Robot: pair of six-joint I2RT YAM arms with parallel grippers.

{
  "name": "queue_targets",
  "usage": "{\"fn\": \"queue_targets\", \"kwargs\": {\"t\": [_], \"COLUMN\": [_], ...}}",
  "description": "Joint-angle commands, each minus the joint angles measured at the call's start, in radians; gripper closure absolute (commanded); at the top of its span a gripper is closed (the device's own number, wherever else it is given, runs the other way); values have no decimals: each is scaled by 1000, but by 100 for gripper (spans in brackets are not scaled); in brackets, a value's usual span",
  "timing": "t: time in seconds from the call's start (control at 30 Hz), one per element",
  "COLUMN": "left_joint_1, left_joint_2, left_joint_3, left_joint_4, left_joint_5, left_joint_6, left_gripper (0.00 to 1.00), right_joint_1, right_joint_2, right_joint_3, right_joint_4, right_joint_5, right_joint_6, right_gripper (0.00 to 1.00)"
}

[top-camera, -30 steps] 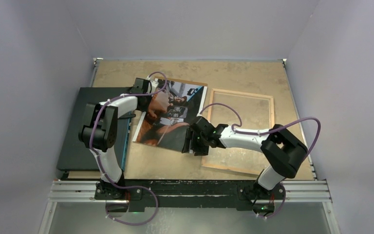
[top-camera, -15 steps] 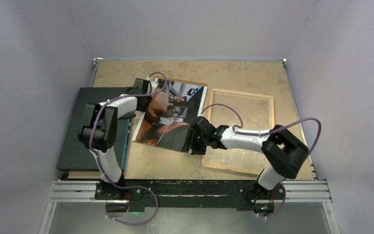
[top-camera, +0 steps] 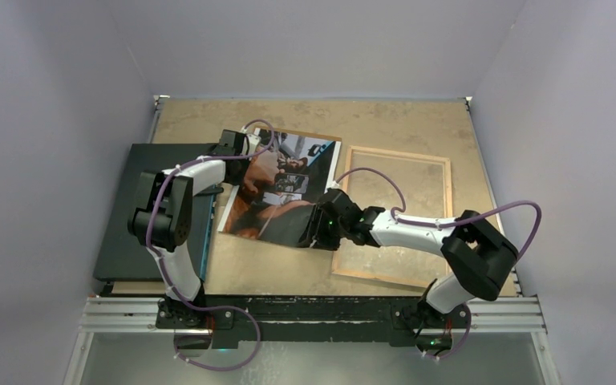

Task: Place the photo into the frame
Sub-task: Pick up the photo at the center of the board.

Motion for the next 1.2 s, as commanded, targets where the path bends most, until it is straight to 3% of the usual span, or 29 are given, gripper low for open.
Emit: {"fn": "queue_targets", "kwargs": {"t": [0.0, 0.17, 0.4, 0.67, 0.97, 1.07, 1.17], "left_joint_1": [8, 8, 9, 7, 8, 7, 8], "left_joint_2": [-27, -32, -38, -76, -220, -313, -443], "left_joint_3": [-16, -16, -15, 8, 167, 178, 104], "left_joint_4": [-23, -28, -34, -59, -187, -220, -229], "left_joint_5": [30, 33, 38, 101, 287, 448, 682], "left_joint_6": [-11, -12, -10, 13, 52, 85, 170], "left_gripper": [100, 100, 100, 100, 56, 45, 42], "right_joint_1": [-14, -20, -24, -27, -63, -92, -126], "right_joint_2": [4, 19, 3, -21, -157, -193, -205], "right_joint_3": [-22, -38, -84, -82, -76, -57, -23], "right_joint_4": [27, 36, 101, 137, 136, 145, 182], "right_joint_5": [43, 60, 88, 87, 81, 64, 7], "right_joint_6": [19, 27, 64, 79, 78, 70, 69], "right_gripper": [49, 53, 68, 100, 100, 100, 100]}}
